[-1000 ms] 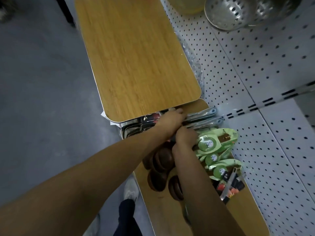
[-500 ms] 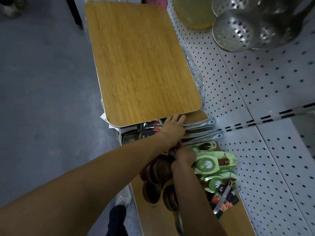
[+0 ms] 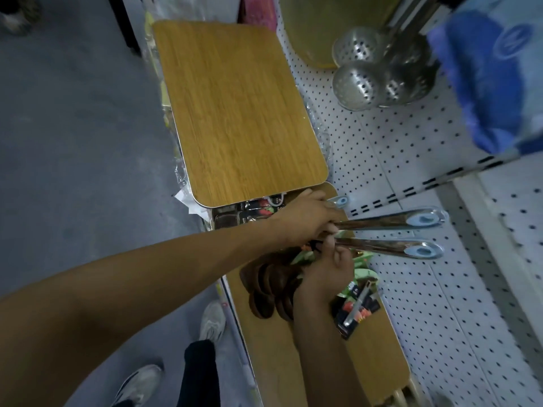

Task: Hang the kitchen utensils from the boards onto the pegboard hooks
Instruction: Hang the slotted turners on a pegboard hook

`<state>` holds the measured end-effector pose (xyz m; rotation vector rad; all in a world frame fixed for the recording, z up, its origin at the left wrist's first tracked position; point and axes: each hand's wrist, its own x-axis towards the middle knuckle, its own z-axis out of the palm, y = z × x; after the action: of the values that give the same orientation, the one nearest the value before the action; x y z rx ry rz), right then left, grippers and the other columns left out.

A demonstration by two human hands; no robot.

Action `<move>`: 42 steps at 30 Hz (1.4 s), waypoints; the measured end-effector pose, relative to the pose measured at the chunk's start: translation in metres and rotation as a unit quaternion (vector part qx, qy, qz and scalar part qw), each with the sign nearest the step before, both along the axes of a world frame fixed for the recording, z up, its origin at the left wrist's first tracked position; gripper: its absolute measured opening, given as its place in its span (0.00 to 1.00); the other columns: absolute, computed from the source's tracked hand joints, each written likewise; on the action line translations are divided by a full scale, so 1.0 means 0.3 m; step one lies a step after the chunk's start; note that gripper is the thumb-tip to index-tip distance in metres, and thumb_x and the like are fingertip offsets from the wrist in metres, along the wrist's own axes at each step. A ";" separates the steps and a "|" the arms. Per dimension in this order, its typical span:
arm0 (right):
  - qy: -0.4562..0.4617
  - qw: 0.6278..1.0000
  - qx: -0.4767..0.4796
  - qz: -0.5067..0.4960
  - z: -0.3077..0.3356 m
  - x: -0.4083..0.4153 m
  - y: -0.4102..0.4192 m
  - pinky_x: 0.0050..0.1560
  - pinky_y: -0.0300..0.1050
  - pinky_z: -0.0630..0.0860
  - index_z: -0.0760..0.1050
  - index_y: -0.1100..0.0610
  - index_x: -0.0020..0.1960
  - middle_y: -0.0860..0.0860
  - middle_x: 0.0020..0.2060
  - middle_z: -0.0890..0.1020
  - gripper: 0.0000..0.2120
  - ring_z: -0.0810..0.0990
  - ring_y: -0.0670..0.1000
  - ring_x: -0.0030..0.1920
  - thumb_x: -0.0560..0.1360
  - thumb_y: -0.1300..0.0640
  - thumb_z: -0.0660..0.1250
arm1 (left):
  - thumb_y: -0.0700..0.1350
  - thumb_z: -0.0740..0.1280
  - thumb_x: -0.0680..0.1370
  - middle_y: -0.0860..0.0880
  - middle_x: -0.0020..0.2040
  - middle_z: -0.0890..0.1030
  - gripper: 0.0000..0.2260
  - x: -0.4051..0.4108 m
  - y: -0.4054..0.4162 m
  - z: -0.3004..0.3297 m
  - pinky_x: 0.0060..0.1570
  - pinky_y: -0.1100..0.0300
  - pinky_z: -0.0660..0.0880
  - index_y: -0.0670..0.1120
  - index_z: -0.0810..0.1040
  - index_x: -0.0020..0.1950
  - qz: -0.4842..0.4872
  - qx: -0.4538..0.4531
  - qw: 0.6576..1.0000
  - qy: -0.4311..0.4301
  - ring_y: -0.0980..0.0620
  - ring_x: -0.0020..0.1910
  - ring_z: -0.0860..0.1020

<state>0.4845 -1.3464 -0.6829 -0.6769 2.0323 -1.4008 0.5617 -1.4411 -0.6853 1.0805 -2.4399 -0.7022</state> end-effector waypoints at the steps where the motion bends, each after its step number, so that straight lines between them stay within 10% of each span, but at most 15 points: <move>1: 0.016 0.999 -0.031 -0.007 0.046 0.001 0.018 0.42 0.38 0.73 0.73 0.57 0.38 0.51 0.33 0.77 0.12 0.77 0.44 0.36 0.79 0.56 0.66 | 0.51 0.65 0.81 0.53 0.45 0.80 0.08 0.006 0.021 0.050 0.50 0.53 0.67 0.49 0.79 0.47 -0.003 -0.014 0.999 0.040 0.52 0.46 0.67; 19: 0.160 0.982 -0.104 0.000 0.980 -0.104 0.794 0.50 0.56 0.79 0.79 0.54 0.44 0.48 0.41 0.83 0.07 0.82 0.48 0.45 0.79 0.53 0.66 | 0.51 0.64 0.82 0.51 0.40 0.78 0.11 0.059 0.714 0.976 0.35 0.58 0.65 0.44 0.76 0.46 -0.099 -0.022 0.984 0.144 0.55 0.37 0.73; 29: 0.100 0.989 -0.109 -0.012 1.266 -0.305 1.330 0.45 0.64 0.81 0.77 0.48 0.41 0.52 0.40 0.84 0.06 0.83 0.54 0.44 0.76 0.48 0.68 | 0.56 0.66 0.79 0.56 0.37 0.79 0.07 -0.137 1.149 1.268 0.35 0.57 0.74 0.60 0.71 0.43 -0.180 0.001 0.974 0.136 0.60 0.35 0.77; 42: 0.062 0.992 -0.091 -0.058 1.236 -0.757 1.997 0.38 0.41 0.78 0.69 0.68 0.42 0.58 0.35 0.80 0.12 0.80 0.54 0.37 0.79 0.61 0.64 | 0.64 0.62 0.77 0.61 0.37 0.78 0.07 -0.592 1.620 1.215 0.35 0.69 0.72 0.66 0.71 0.41 -0.346 0.030 0.930 0.120 0.61 0.38 0.78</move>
<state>0.2572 -0.7472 -0.3120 -0.7505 2.0844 -1.6638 0.3839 -0.9552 -0.3209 0.0915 -2.5678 -1.0443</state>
